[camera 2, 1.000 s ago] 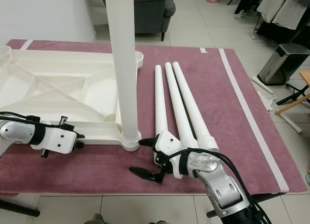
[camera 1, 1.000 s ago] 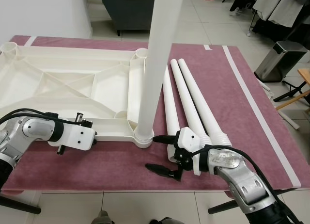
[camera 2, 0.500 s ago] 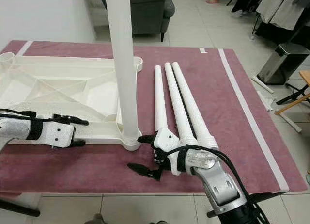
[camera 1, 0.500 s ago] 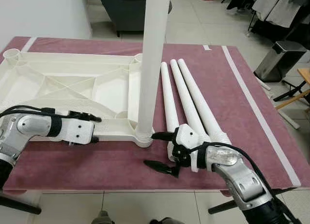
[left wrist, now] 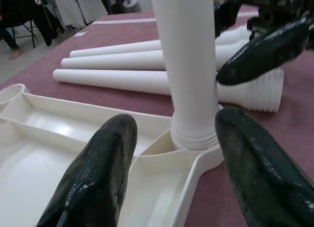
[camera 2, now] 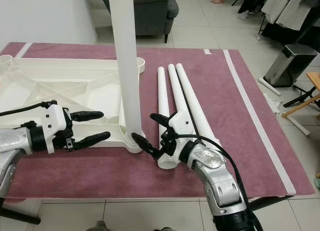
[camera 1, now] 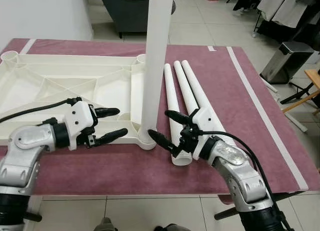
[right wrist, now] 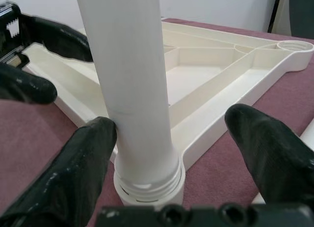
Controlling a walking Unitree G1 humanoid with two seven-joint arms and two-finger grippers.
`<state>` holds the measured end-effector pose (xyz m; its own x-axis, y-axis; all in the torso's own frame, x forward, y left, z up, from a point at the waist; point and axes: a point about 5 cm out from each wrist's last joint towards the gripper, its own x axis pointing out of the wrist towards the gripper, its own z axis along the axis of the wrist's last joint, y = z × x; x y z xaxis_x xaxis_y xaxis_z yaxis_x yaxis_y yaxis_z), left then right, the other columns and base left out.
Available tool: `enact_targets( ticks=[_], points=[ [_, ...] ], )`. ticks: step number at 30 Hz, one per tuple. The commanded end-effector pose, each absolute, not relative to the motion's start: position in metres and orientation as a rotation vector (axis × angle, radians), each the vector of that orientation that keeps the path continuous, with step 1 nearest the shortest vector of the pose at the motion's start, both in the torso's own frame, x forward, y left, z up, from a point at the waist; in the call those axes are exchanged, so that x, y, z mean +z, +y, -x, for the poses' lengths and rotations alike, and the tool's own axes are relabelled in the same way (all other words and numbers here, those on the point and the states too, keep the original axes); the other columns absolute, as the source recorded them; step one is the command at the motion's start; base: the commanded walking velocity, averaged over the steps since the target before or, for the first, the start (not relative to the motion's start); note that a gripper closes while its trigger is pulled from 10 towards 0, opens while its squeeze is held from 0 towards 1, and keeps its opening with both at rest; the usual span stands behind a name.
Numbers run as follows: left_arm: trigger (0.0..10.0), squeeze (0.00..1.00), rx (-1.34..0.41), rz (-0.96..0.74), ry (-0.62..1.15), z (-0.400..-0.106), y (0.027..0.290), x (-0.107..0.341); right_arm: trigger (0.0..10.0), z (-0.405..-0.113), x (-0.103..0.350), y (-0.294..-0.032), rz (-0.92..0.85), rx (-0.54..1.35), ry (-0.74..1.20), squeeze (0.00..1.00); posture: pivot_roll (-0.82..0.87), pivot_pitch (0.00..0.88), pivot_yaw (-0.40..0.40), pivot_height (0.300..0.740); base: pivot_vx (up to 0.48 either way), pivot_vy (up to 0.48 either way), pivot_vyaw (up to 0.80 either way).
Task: Building children table
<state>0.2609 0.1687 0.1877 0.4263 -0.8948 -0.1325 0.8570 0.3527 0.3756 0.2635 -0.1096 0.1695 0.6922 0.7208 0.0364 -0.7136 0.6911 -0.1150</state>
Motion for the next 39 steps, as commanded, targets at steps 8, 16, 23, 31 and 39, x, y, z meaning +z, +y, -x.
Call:
enact_targets(
  ticks=[8, 16, 23, 31, 39],
  points=[
    [10.0, 0.0, -0.389, -0.192, -0.085, -0.284, 0.186, 0.179, 10.0, -0.266, 0.147, -0.131, 0.014, 0.614, -0.006, 0.0, 0.11, 0.096, -0.027, 0.74, 0.0, 0.0, 0.0],
    [10.0, 0.0, -0.299, -0.249, -0.109, -0.268, 0.169, 0.163, 10.0, -0.255, 0.138, -0.134, -0.002, 0.6, 0.024, 0.0, 0.1, 0.071, -0.027, 0.74, 0.0, 0.0, 0.0],
    [10.0, 0.0, -0.371, -0.36, -0.075, -0.267, 0.158, 0.153, 10.0, -0.255, 0.14, -0.137, 0.007, 0.595, 0.015, 0.0, 0.1, 0.059, -0.034, 0.74, 0.0, 0.0, 0.0],
    [10.0, 0.0, -0.439, -0.431, -0.07, -0.279, 0.162, 0.161, 10.0, -0.271, 0.156, -0.139, 0.017, 0.563, -0.054, 0.0, 0.1, 0.042, -0.035, 0.74, 0.0, 0.0, 0.0],
    [10.0, 0.0, -0.574, -0.488, -0.031, -0.272, 0.168, 0.162, 10.0, -0.278, 0.162, -0.138, 0.073, 0.556, -0.094, 0.0, 0.1, 0.0, -0.027, 0.74, 0.0, 0.0, 0.0]
  ],
)
